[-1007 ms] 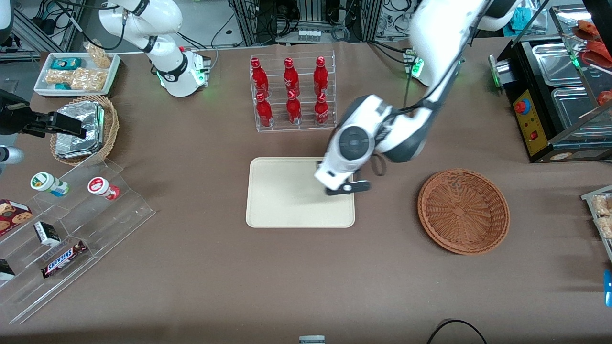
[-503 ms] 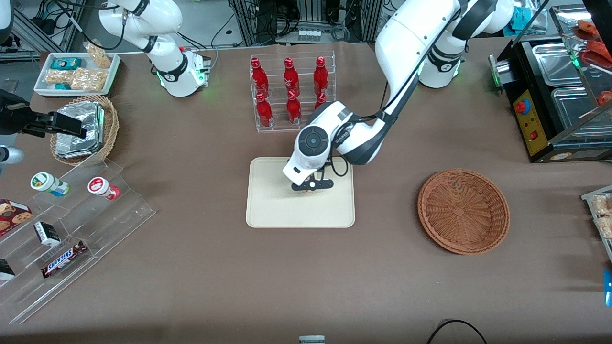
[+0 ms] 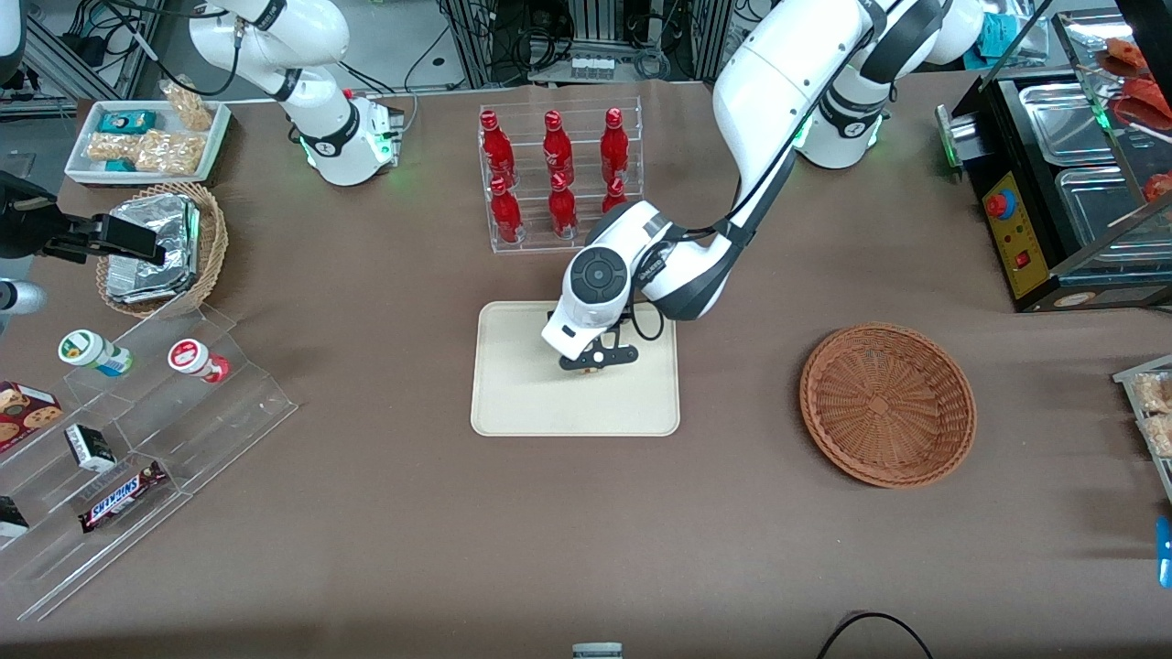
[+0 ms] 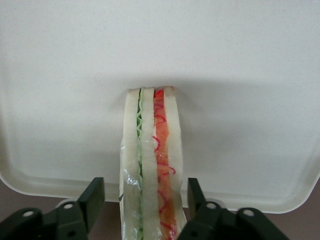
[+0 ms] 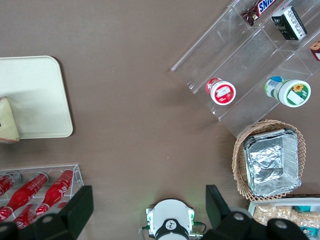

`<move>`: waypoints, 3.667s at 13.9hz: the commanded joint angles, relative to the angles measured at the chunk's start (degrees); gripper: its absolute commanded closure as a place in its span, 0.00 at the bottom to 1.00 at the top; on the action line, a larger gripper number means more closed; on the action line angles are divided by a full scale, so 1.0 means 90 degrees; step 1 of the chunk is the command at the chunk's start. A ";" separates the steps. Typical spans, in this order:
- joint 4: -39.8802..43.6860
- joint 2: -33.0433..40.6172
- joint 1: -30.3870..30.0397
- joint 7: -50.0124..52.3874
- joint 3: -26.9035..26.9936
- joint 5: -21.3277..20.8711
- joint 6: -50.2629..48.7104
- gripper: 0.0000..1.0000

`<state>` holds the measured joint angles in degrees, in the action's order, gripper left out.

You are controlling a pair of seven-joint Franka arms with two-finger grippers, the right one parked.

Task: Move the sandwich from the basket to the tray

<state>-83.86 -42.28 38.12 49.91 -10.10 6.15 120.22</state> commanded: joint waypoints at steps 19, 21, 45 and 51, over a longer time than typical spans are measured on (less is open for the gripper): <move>0.0217 0.3094 -0.4174 -0.3023 0.0116 0.0029 -0.4948 0.00; 0.0226 0.3387 -0.4644 -0.3143 0.0116 -0.0029 -0.5094 0.00; 0.0607 0.3497 -0.4431 -0.3162 0.0077 -0.0879 -0.4872 0.00; 0.0676 0.3438 -0.4441 -0.3162 0.0077 -0.0869 -0.4724 0.00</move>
<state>-77.70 -11.59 -2.25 21.75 -9.60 -0.91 77.11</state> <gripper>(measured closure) 0.000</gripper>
